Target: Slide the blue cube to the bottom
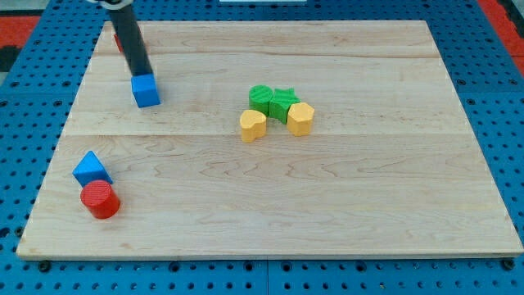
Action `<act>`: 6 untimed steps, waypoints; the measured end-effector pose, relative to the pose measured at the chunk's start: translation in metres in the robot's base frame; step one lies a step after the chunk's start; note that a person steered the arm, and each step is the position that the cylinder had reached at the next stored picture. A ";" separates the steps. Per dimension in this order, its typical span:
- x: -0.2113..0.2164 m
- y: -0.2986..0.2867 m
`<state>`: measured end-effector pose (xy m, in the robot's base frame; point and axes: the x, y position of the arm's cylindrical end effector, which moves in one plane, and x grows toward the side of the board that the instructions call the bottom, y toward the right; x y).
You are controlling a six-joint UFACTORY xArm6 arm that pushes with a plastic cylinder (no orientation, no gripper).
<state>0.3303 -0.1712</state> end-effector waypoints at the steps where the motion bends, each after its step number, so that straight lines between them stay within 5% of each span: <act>1: 0.037 0.015; 2: 0.075 0.014; 6: 0.089 -0.054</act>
<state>0.4197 -0.2248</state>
